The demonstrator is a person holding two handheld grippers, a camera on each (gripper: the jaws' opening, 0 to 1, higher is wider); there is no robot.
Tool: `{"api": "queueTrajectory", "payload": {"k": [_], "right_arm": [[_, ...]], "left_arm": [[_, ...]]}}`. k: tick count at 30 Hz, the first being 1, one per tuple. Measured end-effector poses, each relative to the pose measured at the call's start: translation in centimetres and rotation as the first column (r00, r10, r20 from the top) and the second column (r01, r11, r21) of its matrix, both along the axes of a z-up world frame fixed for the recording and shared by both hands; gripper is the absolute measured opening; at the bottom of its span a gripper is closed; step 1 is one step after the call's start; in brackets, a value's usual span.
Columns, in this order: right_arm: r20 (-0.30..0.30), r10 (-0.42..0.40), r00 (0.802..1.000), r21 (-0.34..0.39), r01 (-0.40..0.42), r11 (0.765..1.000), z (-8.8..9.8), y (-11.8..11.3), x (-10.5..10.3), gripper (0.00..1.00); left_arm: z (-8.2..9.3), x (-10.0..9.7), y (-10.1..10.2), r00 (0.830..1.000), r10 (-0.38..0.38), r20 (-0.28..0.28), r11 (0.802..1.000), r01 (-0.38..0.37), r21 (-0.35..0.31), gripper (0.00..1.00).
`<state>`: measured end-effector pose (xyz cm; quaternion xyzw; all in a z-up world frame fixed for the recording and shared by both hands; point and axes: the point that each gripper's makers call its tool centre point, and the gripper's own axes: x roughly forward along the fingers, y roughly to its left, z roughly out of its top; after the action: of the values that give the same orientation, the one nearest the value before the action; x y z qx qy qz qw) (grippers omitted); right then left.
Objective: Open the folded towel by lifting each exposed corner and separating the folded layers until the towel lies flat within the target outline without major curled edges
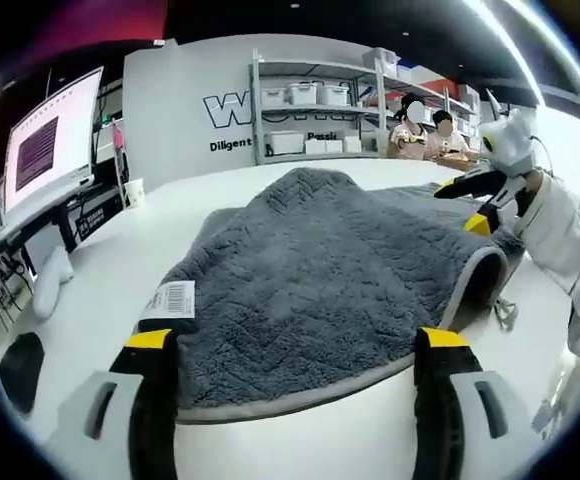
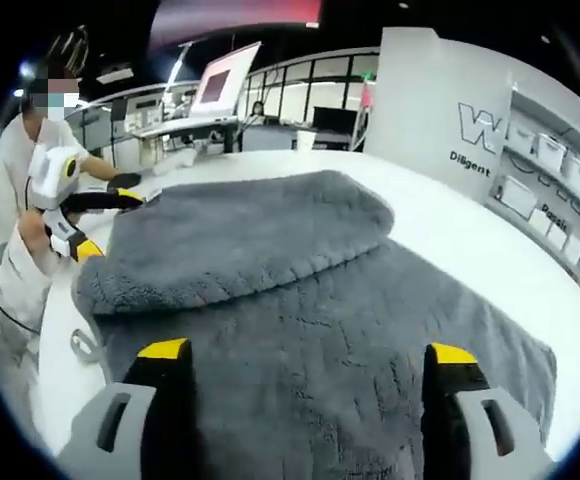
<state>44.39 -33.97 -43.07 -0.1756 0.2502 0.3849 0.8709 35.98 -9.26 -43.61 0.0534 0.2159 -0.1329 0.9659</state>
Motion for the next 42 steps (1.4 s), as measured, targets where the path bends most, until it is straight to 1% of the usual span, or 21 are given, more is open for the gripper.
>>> {"api": "queueTrajectory", "payload": {"k": [4,6,7,10,12,14,17,18,20,22,25,27,28,30,33,36,37,38,40,41,42], "right_arm": [[0.011,-0.006,1.000,-0.005,0.006,1.000,0.1,-0.5,-0.7,0.99],[0.022,-0.014,1.000,0.035,0.013,0.999,0.4,-0.4,-0.9,0.99],[0.017,-0.016,1.000,0.046,0.016,0.999,0.4,-0.4,-1.1,0.99],[0.016,-0.019,1.000,0.050,0.018,0.999,0.2,-0.7,-1.2,0.99],[0.023,-0.027,0.999,0.055,0.026,0.998,0.5,-0.9,-0.9,0.96],[0.033,-0.035,0.999,0.083,0.032,0.996,1.1,-0.9,-0.8,0.92],[0.060,-0.054,0.997,0.121,0.046,0.992,2.1,-0.9,-0.3,0.88],[0.070,-0.053,0.996,0.124,0.044,0.991,2.5,-0.9,-0.2,0.87],[0.070,-0.049,0.996,0.124,0.040,0.992,2.7,-0.7,0.0,0.85],[0.077,-0.051,0.996,0.115,0.042,0.992,2.8,-0.5,0.3,0.83],[0.090,-0.058,0.994,0.100,0.049,0.994,3.4,-0.2,0.9,0.80],[0.087,-0.054,0.995,0.094,0.045,0.995,3.5,0.1,1.2,0.80],[0.085,-0.052,0.995,0.090,0.044,0.995,3.5,0.2,1.3,0.80],[0.085,-0.063,0.994,0.084,0.055,0.995,3.6,0.3,1.7,0.79],[0.086,-0.056,0.995,0.071,0.050,0.996,3.5,0.7,2.2,0.76],[0.073,-0.030,0.997,0.054,0.026,0.998,2.9,1.5,2.4,0.70],[0.068,-0.021,0.997,0.047,0.018,0.999,2.7,1.8,2.4,0.67],[0.063,-0.008,0.998,0.039,0.006,0.999,2.3,2.1,2.5,0.64],[0.054,0.001,0.999,0.037,-0.003,0.999,1.7,2.5,2.6,0.59],[0.050,0.009,0.999,0.033,-0.011,0.999,1.3,2.7,2.7,0.56],[0.048,0.009,0.999,0.035,-0.010,0.999,1.2,2.8,2.8,0.53]], "left_arm": [[0.7,0.1,-0.7,0.999,-0.027,0.020,0.999,0.028,-0.016,0.99],[1.1,0.1,-1.3,0.999,-0.049,0.025,0.997,0.050,-0.050,0.99],[1.4,0.2,-1.5,0.998,-0.056,0.037,0.996,0.058,-0.061,0.99],[2.3,0.4,-2.0,0.995,-0.080,0.058,0.993,0.085,-0.085,0.99],[3.2,0.7,-2.3,0.992,-0.100,0.071,0.990,0.106,-0.089,0.99],[4.1,1.3,-2.4,0.990,-0.117,0.077,0.990,0.123,-0.075,0.99],[5.3,2.4,-2.5,0.985,-0.146,0.089,0.989,0.148,-0.013,0.99],[5.8,2.9,-2.8,0.981,-0.167,0.098,0.986,0.167,0.005,0.99],[6.7,3.9,-3.3,0.974,-0.200,0.111,0.979,0.201,-0.004,0.99],[7.2,4.7,-3.9,0.965,-0.237,0.110,0.971,0.239,-0.009,0.99],[8.1,6.4,-4.5,0.955,-0.276,0.112,0.960,0.279,-0.010,0.99],[8.8,7.5,-4.9,0.950,-0.291,0.113,0.955,0.295,-0.026,0.99],[9.3,8.0,-5.3,0.941,-0.315,0.126,0.947,0.320,-0.025,0.99],[9.9,8.9,-5.6,0.938,-0.323,0.128,0.942,0.331,-0.049,0.99],[10.5,10.2,-6.2,0.925,-0.354,0.135,0.930,0.363,-0.051,0.99],[10.6,11.5,-7.7,0.889,-0.430,0.155,0.894,0.443,-0.062,0.99],[10.5,11.7,-8.2,0.875,-0.455,0.165,0.880,0.470,-0.065,0.99],[10.2,11.8,-8.8,0.862,-0.480,0.162,0.864,0.496,-0.081,0.99],[9.5,11.9,-9.3,0.848,-0.507,0.154,0.847,0.523,-0.093,0.99],[8.9,12.0,-9.5,0.848,-0.510,0.143,0.845,0.525,-0.103,0.99],[8.2,12.3,-9.6,0.852,-0.507,0.130,0.847,0.520,-0.107,0.99]]}}
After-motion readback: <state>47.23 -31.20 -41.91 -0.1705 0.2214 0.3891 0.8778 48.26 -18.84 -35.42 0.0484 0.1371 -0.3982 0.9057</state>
